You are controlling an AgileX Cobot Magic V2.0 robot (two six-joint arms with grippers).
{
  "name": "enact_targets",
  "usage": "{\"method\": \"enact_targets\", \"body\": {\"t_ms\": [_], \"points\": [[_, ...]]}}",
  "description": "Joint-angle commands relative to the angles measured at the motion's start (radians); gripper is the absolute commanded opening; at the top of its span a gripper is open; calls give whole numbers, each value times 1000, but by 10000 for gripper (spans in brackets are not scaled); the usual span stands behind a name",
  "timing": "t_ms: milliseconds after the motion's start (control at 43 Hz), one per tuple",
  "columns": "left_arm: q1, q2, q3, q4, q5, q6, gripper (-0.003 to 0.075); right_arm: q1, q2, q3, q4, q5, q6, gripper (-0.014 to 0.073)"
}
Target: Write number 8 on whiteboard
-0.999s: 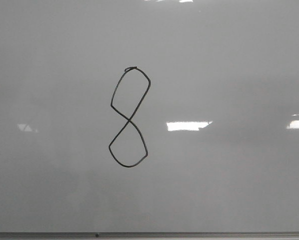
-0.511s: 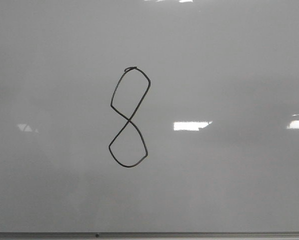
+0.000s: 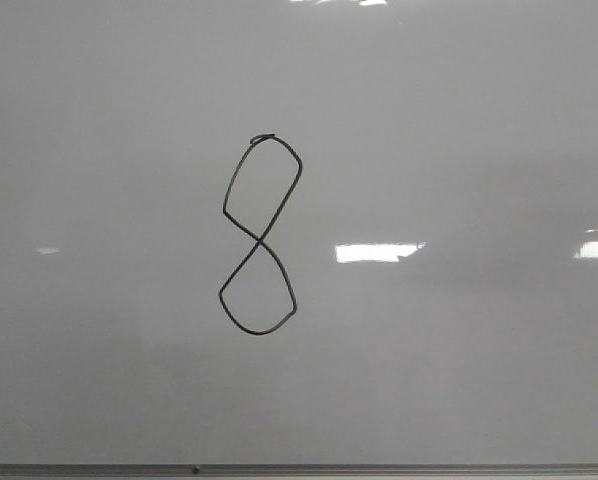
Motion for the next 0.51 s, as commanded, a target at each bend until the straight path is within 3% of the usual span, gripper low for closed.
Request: {"method": "enact_targets", "body": {"t_ms": [0,186,348,488], "points": [[41,-46,24,5,-71,-12,-19,-6,14,-25,19,-80,-4,-57],[82,-64,117,46,-88,-12,-19,-6,14,-25,19,-78,-4,-57],[82,-64,187,53,-179,-12,-19,-6,14,-25,19,-77,-4,-57],[82,-64,185,53,-152,-12,-19,-6,14,-25,19,-76,-4,-57]]}}
